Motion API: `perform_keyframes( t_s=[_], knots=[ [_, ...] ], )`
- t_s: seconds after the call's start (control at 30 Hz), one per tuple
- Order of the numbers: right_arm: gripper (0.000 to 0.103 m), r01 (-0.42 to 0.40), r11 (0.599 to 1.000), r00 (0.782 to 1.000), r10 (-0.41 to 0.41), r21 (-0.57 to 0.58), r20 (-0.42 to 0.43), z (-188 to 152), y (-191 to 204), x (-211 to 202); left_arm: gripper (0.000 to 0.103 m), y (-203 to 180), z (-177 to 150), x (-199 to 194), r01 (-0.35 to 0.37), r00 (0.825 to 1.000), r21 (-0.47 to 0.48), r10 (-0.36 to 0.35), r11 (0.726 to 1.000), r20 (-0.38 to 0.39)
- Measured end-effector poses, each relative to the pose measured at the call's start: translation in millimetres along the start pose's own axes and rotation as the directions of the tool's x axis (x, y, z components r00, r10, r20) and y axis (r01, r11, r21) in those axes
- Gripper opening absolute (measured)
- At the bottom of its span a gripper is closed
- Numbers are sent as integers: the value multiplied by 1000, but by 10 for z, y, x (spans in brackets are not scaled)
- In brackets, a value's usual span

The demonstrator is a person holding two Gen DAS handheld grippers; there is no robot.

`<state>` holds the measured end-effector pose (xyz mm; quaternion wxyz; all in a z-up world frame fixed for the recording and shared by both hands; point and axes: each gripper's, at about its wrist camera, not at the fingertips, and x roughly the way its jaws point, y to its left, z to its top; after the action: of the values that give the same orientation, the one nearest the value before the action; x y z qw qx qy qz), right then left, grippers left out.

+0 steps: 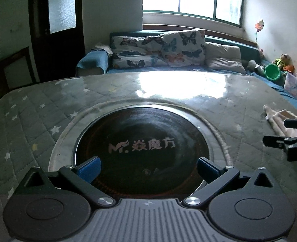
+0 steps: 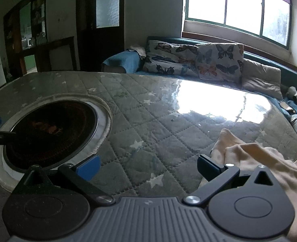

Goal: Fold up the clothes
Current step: 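Grasp the cream blanket edge with the right gripper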

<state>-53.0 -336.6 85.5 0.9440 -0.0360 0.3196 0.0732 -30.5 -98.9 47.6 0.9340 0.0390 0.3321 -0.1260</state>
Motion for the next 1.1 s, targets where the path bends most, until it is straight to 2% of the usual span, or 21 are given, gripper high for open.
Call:
perform_keyframes(
  t_s=[0.3, 0.7, 0.77, 0.83, 1.1],
  knots=[
    [103, -20, 1000, 1000, 20, 12, -1, -3, 53, 63, 103, -32, -3, -26, 2, 1000, 7, -2, 1000, -4],
    [102, 23, 999, 1000, -23, 48, 6, 4, -114, 27, 103, -16, -41, 28, 4, 1000, -1, -4, 1000, -19],
    [101, 44, 998, 999, -45, 51, 5, 0, -197, -7, 103, -10, -44, 29, 4, 1000, -4, -4, 1000, -22],
    [95, 63, 996, 998, -63, 61, -1, -6, -299, -33, 103, -10, -43, 23, 10, 1000, -9, -10, 1000, -21],
    [84, 175, 967, 984, -176, 185, -15, -60, -1007, -220, 103, -94, -36, 28, 28, 999, 8, -28, 1000, -28]
  ],
)
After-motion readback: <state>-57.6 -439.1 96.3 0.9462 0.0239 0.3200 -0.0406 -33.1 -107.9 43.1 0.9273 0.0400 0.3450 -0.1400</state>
